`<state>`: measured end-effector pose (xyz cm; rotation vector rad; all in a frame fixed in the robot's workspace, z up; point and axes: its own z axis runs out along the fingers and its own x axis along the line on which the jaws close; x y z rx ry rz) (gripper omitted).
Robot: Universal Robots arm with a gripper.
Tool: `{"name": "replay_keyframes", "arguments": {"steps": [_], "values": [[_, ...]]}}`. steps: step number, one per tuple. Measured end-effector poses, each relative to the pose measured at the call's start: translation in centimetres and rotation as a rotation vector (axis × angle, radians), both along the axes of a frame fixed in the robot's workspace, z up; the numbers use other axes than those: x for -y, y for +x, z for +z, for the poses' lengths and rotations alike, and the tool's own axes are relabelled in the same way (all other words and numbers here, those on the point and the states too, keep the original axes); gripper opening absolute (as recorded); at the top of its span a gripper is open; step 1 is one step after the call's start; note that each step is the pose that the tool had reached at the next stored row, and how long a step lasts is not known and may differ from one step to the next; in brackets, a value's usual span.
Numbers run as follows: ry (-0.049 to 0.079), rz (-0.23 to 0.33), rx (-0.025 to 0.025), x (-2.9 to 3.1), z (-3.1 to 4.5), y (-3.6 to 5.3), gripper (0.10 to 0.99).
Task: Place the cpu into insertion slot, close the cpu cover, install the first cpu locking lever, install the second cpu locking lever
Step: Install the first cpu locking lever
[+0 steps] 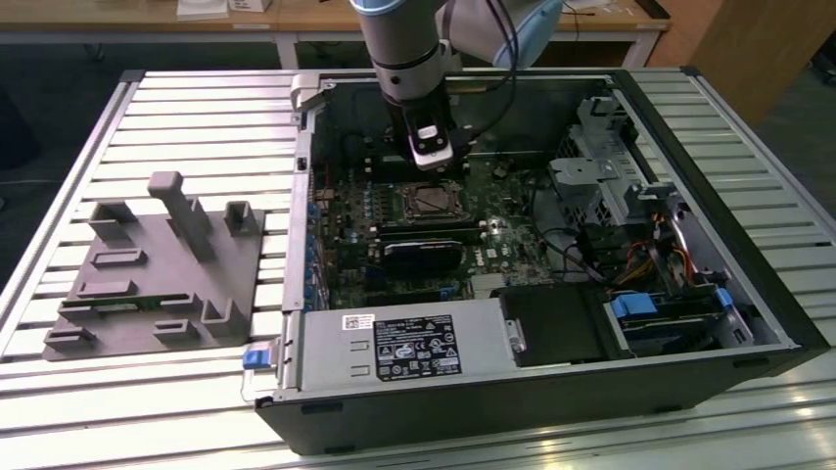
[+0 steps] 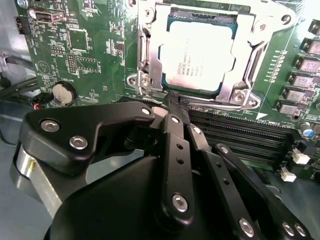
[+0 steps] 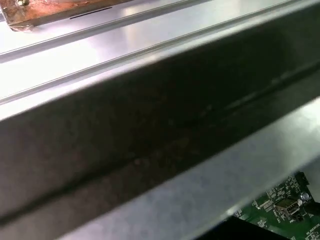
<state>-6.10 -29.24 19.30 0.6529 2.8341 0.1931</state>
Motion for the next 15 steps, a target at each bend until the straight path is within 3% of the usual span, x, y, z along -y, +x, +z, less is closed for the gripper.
{"name": "replay_keyframes", "arguments": {"steps": [9,15], "values": [[0.008,0.000,0.0003,0.07,0.00,0.02,0.106],[0.007,0.000,0.0003,0.08,1.12,0.02,0.106]]}}
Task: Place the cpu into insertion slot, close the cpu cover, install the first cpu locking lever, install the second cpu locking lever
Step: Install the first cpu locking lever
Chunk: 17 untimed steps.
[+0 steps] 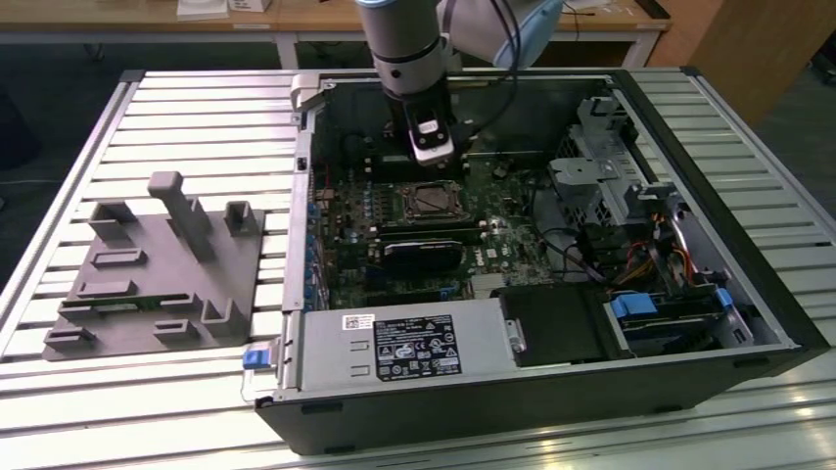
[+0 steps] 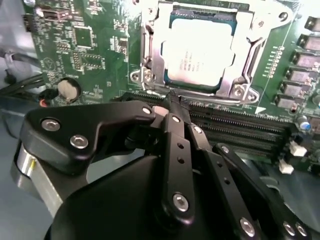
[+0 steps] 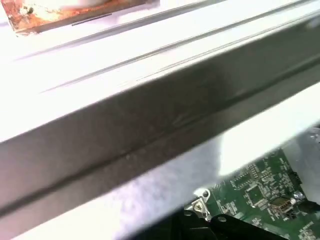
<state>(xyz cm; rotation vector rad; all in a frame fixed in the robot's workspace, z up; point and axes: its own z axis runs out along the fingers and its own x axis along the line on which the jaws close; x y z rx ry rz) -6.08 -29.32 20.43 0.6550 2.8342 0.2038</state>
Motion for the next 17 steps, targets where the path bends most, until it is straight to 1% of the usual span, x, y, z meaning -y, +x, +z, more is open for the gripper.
{"name": "replay_keyframes", "arguments": {"steps": [3,5,10,11,14,16,17], "values": [[0.000,0.000,0.0001,0.00,0.60,0.00,0.106],[0.000,0.000,0.0000,0.00,0.85,0.00,0.106],[0.000,0.000,0.0000,0.00,0.87,0.00,0.106],[0.000,0.000,-0.0034,0.00,0.86,0.01,0.106],[-0.009,0.000,-0.0273,0.00,0.81,0.15,0.106],[-0.013,0.000,-0.0426,0.08,0.78,0.31,0.106],[-0.014,0.000,-0.0493,0.19,0.77,0.38,0.106]]}}
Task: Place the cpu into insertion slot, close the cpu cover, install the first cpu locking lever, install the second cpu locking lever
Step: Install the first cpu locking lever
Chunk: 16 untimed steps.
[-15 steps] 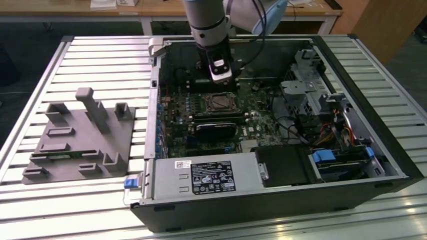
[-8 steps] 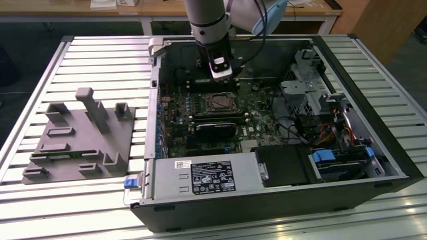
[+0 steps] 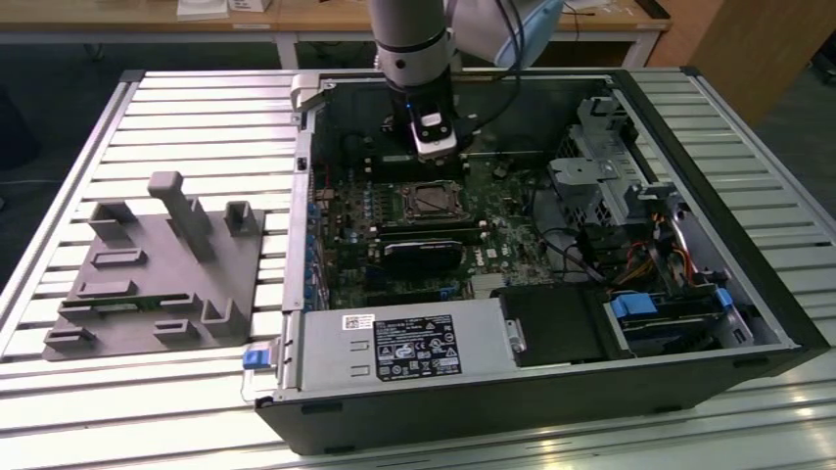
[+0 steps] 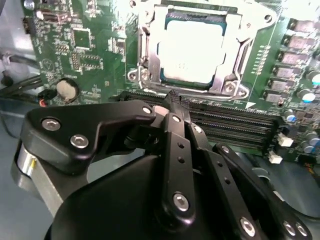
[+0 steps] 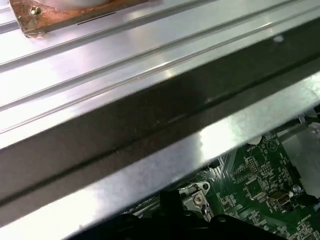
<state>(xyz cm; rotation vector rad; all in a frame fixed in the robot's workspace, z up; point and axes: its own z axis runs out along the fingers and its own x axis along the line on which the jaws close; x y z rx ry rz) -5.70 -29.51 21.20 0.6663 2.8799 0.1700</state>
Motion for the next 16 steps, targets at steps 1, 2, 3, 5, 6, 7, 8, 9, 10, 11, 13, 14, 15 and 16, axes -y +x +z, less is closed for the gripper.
{"name": "replay_keyframes", "arguments": {"steps": [1,2,3,5,6,7,8,9,10,11,13,14,15,16], "values": [[-0.001,0.000,-0.0042,0.13,-0.01,0.05,0.106],[-0.003,0.000,-0.0073,0.28,-0.03,0.09,0.106],[-0.003,0.000,-0.0104,0.44,-0.04,0.13,0.106],[-0.006,0.000,-0.0154,0.85,-0.06,0.18,0.106],[-0.007,0.000,-0.0174,1.07,-0.06,0.20,0.106],[-0.008,0.000,-0.0192,1.31,-0.07,0.21,0.106],[-0.009,0.000,-0.0204,1.55,-0.07,0.22,0.106],[-0.011,0.000,-0.0209,1.79,-0.08,0.23,0.106],[-0.015,0.000,-0.0213,2.02,-0.07,0.23,0.106],[-0.018,0.000,-0.0215,2.25,-0.07,0.23,0.106],[-0.025,0.000,-0.0218,2.72,-0.08,0.23,0.106],[-0.028,0.000,-0.0223,2.94,-0.08,0.23,0.106],[-0.032,0.000,-0.0229,3.15,-0.08,0.23,0.106],[-0.035,0.000,-0.0246,3.33,-0.09,0.24,0.106]]}}
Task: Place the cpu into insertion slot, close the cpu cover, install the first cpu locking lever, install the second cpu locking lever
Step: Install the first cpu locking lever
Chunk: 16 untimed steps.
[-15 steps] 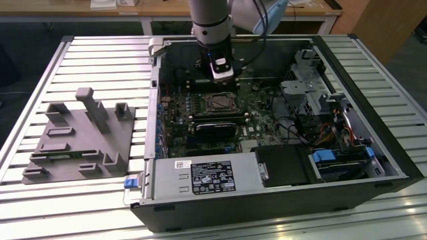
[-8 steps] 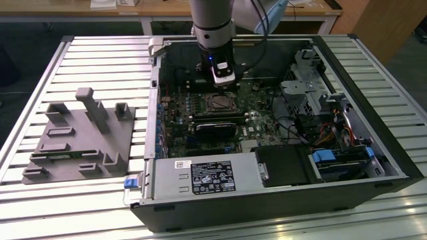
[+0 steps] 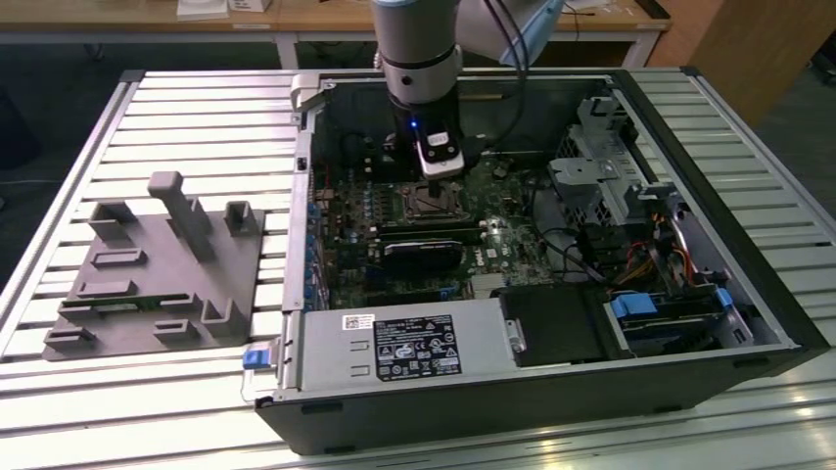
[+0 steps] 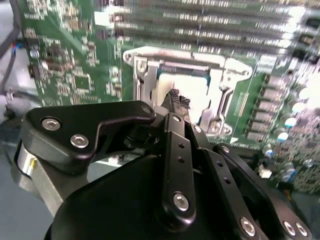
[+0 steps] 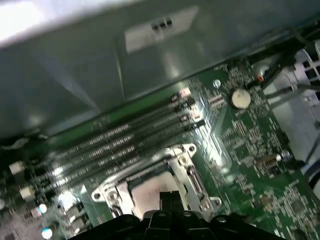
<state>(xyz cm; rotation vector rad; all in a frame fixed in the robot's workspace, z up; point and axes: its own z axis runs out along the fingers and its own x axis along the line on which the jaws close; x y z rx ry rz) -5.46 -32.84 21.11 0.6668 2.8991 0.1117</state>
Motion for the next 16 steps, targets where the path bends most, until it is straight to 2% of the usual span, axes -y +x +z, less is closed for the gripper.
{"name": "replay_keyframes", "arguments": {"steps": [2,3,8,13,16], "values": [[-0.008,0.000,-0.0101,0.08,-0.04,0.05,0.106],[-0.010,0.000,-0.0123,0.09,-0.03,0.04,0.106],[-0.013,0.000,-0.0143,0.09,-0.02,0.05,0.106],[-0.013,0.000,-0.0143,0.09,1.01,0.05,0.106],[-0.012,0.000,-0.0141,0.09,1.26,0.05,0.106]]}}
